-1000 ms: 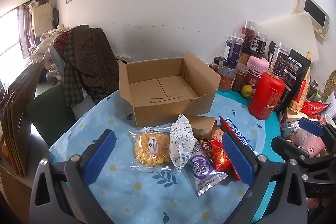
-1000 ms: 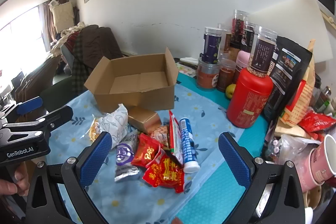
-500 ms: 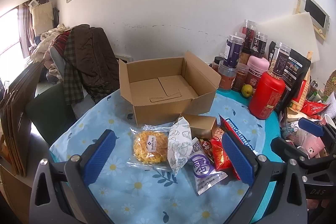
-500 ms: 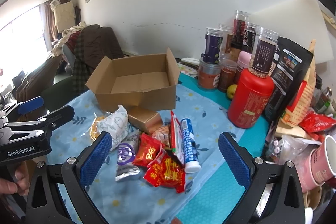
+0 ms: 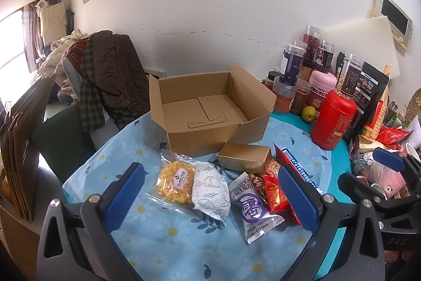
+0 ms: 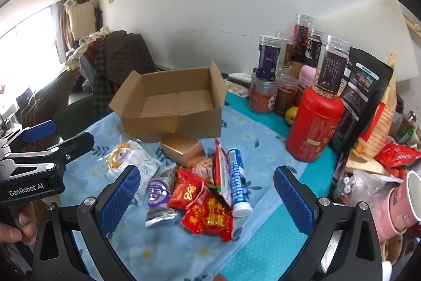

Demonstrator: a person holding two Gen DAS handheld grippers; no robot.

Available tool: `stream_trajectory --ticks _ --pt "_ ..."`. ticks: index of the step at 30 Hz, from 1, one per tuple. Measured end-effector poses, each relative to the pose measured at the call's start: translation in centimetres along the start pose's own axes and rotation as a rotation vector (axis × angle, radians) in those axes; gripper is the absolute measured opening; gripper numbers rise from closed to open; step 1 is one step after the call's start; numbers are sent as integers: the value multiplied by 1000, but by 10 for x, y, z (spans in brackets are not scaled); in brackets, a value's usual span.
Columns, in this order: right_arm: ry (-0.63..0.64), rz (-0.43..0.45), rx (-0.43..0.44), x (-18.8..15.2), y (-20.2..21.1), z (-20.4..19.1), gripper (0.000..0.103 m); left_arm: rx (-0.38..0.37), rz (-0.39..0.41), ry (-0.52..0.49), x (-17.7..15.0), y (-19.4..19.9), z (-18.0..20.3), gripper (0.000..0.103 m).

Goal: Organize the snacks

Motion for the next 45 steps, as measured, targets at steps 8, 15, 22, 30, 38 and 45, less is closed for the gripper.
stream_trajectory --ticks 8,15,22,30,38,45 --pt "2 2 0 1 0 -1 103 0 3 0 0 2 0 103" --pt "4 5 2 2 2 -2 103 -2 5 -1 1 3 1 103" --pt "7 9 4 3 3 -3 103 -7 6 -5 2 8 2 103" --pt "9 13 -1 3 3 -4 103 -14 3 -14 4 8 3 103" --pt "-10 26 22 2 -1 -5 103 -27 -4 -30 9 3 0 103" --pt "-37 16 26 -2 -12 -14 103 -46 -19 -36 8 -7 -9 103"
Point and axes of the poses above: each gripper's, at about its wrist camera, not at the fingertips, and y roughly against the way its jaws point, z to its right, x to its top, the point moved 5 cm from there along -y, roughly the way its jaws point, and after that the axes turned 15 degrees about y, right-handed, at the moved point
